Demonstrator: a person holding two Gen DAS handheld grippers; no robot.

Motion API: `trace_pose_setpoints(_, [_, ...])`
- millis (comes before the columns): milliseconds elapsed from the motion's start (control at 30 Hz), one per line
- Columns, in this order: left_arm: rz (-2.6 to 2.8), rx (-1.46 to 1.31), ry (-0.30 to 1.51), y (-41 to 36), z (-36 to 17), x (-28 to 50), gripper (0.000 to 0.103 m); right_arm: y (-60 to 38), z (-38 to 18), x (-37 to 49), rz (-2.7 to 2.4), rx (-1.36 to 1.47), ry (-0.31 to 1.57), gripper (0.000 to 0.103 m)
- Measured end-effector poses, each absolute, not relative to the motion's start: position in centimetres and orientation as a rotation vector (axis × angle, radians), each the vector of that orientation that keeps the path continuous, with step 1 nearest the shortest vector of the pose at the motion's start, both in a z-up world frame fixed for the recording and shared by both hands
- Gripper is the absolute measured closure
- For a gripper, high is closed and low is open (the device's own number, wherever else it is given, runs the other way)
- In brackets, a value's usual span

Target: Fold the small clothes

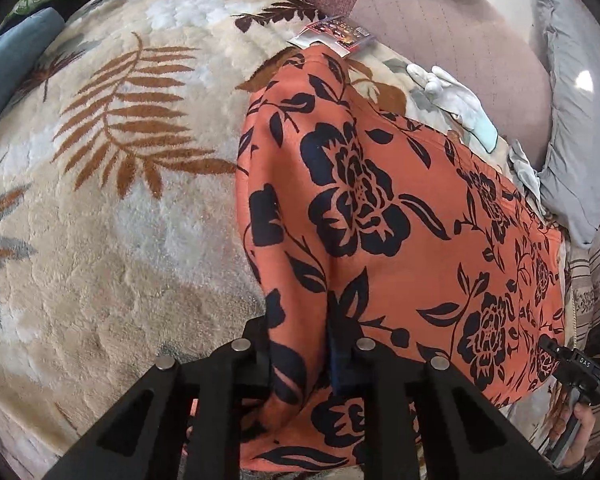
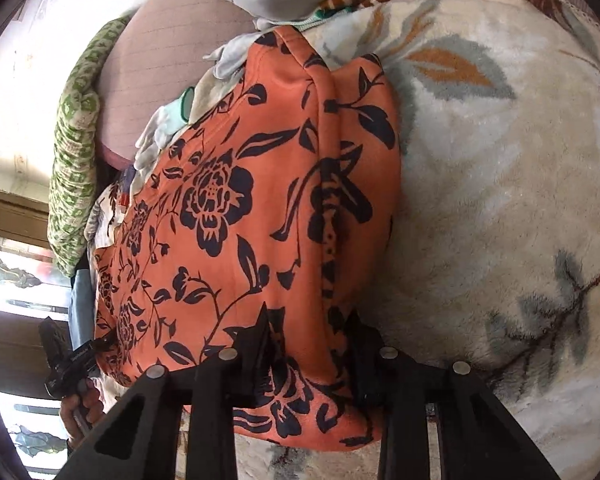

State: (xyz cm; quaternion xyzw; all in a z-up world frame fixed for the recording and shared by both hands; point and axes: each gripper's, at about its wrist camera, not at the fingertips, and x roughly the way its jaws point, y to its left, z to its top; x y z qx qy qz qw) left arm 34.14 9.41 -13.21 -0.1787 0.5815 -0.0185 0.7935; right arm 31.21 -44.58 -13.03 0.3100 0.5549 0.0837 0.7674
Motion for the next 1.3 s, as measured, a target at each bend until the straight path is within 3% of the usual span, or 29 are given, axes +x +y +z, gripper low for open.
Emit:
trace_pose_setpoints(267, [-0.070,-0.312,1.155,8.7,-6.5,32.5,0.086,-44.1,-7.4,29.9,0.232,0.658,1.133,0.080])
trace_pose_setpoints(467, [-0.107,-0.268,1.088,9.1,-1.0,25.3,0.086,-43.7,-2.4,24.4,0.280,0.622,1.095,0.081])
trace_pose_setpoints(567, [-0.117,-0.277,1.107,9.7,-1.8,20.3,0.086,-44.2,-2.4,18.8,0.287,0.623,1.109,0.081])
trace_pose_setpoints(700, [-0.095,-0.314,1.201,10.8,-7.2,15.1,0.081,-45.1,-7.3,11.8,0.230,0.651,1.190,0.081])
trace_pose_setpoints(767, [-0.041,-0.319,1.218,11.3,-9.6,14.0,0.073,-45.7,-10.1,9.9,0.205,0.708,1.199,0.076])
trace_pose_setpoints(800, [-0.013,-0.320,1.239,11.6,-10.7,14.1,0.057,-45.8,-10.9,9.6,0.179,0.698,1.210,0.064])
trace_pose_setpoints(867, [0.036,-0.329,1.261,12.2,-11.7,14.2,0.044,-45.8,-11.7,9.7,0.135,0.662,1.253,0.034])
trace_pose_setpoints(1033, [0.073,-0.338,1.124,14.0,-7.7,12.9,0.044,-46.9,-6.6,9.7,0.005,0.550,1.114,0.034])
trace_pose_setpoints(1133, [0.091,-0.320,1.021,15.2,-5.2,11.7,0.033,-46.7,-2.9,9.9,0.030,0.512,0.996,0.033])
trace_pose_setpoints(1300, [0.095,-0.351,0.981,16.0,-4.6,10.3,0.032,-44.7,-3.6,14.7,0.083,0.361,1.027,0.033])
